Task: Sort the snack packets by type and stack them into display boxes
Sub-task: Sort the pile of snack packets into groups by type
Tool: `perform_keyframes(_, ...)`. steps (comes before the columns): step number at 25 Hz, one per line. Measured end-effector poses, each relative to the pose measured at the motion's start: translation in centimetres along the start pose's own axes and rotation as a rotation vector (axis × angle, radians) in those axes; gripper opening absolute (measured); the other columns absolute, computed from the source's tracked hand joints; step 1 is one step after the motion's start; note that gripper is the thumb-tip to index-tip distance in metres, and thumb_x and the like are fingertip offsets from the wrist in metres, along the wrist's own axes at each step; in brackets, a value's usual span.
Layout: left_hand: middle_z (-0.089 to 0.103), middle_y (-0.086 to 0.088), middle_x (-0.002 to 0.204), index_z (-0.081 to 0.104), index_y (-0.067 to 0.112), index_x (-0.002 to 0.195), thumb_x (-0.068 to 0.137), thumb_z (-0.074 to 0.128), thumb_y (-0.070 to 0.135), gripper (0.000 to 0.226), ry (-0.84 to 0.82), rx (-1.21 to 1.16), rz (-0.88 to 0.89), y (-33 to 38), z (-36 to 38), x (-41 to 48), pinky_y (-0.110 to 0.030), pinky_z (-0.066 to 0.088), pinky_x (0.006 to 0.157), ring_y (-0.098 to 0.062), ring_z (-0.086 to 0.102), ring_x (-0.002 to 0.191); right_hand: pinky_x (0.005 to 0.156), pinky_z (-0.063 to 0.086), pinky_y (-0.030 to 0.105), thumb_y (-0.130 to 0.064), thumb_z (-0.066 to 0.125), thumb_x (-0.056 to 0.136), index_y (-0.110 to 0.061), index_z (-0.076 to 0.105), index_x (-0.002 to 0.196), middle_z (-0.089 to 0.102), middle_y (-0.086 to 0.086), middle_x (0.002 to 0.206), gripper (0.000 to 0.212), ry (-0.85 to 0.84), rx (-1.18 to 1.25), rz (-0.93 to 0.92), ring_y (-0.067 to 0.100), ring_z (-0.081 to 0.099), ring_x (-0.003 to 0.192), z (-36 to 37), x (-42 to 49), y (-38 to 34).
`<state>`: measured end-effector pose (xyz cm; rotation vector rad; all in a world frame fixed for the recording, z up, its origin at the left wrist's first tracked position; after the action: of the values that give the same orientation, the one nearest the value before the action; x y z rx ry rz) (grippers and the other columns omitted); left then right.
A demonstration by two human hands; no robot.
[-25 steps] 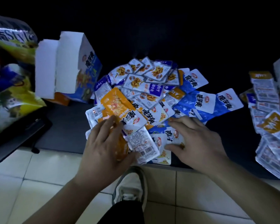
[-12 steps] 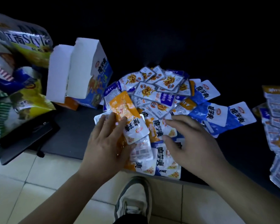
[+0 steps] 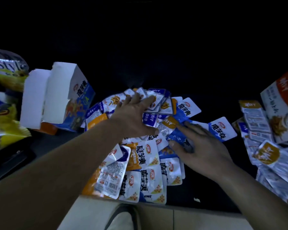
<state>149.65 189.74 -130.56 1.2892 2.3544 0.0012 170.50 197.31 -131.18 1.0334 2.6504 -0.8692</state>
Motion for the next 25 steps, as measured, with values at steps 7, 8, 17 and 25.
perform_keyframes(7,0.048,-0.004,0.157,0.051,0.031,0.151,0.101,0.044,0.056,0.056,0.430,-0.126,0.237,0.6,0.4,-3.7,-0.061,0.041,0.112,-0.030,0.043,0.146,0.121,0.019,0.031,-0.064,0.053,0.094,-0.059,0.020,0.153,0.018,-0.035,0.156,0.068,-0.033,0.202,0.001,-0.009,0.007,0.146,-1.1,-0.9,0.4)
perform_keyframes(8,0.053,-0.005,0.153,0.055,0.029,0.147,0.102,0.047,0.051,0.051,0.503,-0.132,0.263,1.3,0.1,-5.0,-0.060,0.044,0.109,-0.030,0.049,0.142,0.118,0.023,0.029,-0.063,0.053,0.094,-0.059,0.024,0.152,0.022,-0.038,0.152,0.065,-0.021,0.290,0.019,-0.012,0.012,0.142,-1.2,-1.2,0.5)
perform_keyframes(17,0.027,-0.001,0.169,0.049,0.026,0.152,0.093,0.066,0.040,0.063,0.276,-0.322,0.489,7.1,6.7,-11.3,-0.054,0.028,0.122,-0.023,0.023,0.157,0.072,0.057,0.022,-0.016,0.080,0.088,-0.051,0.059,0.116,0.072,-0.028,0.092,0.050,0.077,0.826,0.165,-0.007,0.070,0.086,-0.3,-0.8,-0.8)
perform_keyframes(25,0.055,-0.008,0.148,0.066,0.012,0.134,0.085,0.069,0.066,0.073,0.458,-0.094,0.181,1.4,5.5,-11.1,-0.053,0.039,0.114,-0.033,0.042,0.143,0.076,0.052,0.021,-0.001,0.070,0.091,-0.046,0.058,0.129,0.072,-0.021,0.108,0.060,0.189,0.909,0.189,-0.006,0.068,0.096,-0.9,-1.3,1.3)
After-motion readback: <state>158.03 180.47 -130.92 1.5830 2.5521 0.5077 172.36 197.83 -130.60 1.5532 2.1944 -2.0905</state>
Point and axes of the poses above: each hand's wrist, its own x-axis towards the middle knuckle, its own z-axis out of the palm, y = z × x, the point moved 8 cm from there along x, towards the middle knuckle
